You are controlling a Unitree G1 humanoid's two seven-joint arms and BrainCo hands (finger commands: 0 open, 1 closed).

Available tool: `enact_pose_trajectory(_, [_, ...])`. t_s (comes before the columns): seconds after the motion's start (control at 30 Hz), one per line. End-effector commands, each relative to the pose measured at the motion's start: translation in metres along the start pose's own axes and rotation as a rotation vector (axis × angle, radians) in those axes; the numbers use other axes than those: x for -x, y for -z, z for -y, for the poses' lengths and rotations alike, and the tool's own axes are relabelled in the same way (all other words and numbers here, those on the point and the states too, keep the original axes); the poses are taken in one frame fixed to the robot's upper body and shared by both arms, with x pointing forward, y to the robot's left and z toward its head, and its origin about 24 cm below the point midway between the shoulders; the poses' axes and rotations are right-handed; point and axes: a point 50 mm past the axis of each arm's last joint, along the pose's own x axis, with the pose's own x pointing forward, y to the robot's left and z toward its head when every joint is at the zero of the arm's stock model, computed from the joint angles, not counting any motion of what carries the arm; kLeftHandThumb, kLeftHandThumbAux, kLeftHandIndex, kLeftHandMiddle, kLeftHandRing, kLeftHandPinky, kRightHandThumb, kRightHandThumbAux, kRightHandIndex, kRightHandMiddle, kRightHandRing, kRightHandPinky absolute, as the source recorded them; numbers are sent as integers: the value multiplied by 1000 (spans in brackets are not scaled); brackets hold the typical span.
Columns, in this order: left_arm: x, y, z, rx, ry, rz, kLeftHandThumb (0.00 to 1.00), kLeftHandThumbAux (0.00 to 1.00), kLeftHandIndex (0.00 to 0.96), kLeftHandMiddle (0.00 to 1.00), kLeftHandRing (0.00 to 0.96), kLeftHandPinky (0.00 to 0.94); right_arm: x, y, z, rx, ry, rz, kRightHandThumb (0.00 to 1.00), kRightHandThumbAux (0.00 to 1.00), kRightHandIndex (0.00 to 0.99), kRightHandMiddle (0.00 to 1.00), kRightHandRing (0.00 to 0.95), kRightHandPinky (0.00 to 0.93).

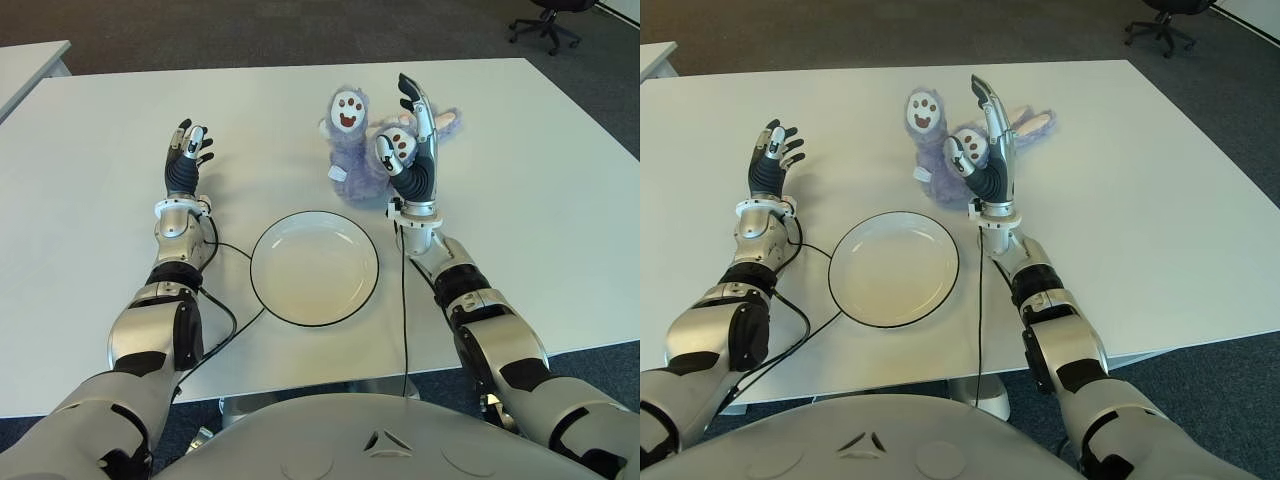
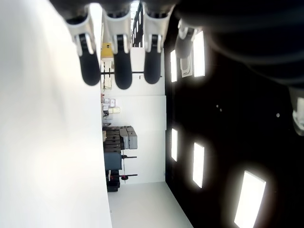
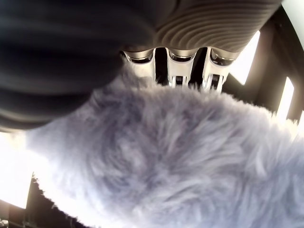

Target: Put the doll into the plate.

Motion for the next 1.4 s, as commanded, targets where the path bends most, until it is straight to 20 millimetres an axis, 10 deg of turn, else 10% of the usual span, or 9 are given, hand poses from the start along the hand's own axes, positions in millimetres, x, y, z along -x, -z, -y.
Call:
enact_pose_trajectory(0.03, [34, 47, 1, 34, -11, -179, 0, 326, 53, 194, 212, 233, 193, -14, -28, -81, -210, -701, 536, 296, 175, 234, 250, 333])
enact_pose_trajectory(0.63, [32, 47, 3, 47, -19, -186, 0, 327, 73, 193, 209, 228, 192, -15, -28, -78, -311, -637, 724, 415, 345, 479, 508, 579])
enact_pose_trajectory(0.7, [32, 47, 3, 49, -20, -186, 0, 322, 76, 195, 210, 227, 193, -14, -28, -64, -330, -638, 816, 648, 362, 505, 577, 645])
enact_pose_trajectory(0.77, [32, 46, 4, 54, -22, -182, 0, 320, 77, 198, 212, 222, 195, -13, -29, -53, -350, -659, 831, 677, 369, 518, 615, 685])
enact_pose_trajectory(1.13, [32, 46, 4, 44, -11, -182, 0, 325, 67, 185, 198, 203, 193, -12, -27, -33, -321, -658, 840, 670, 393, 556, 751, 822])
enact_pose_trajectory(1.17, [32, 46, 4, 43, -12, -183, 0, 326, 65, 184, 198, 217, 193, -12, -26, -30, -315, -653, 754, 684, 429, 713, 784, 845])
enact_pose_trajectory(1.4, [31, 46, 5, 45, -13, -186, 0, 328, 65, 184, 201, 224, 191, -12, -25, -17, -300, -631, 720, 694, 442, 804, 826, 855])
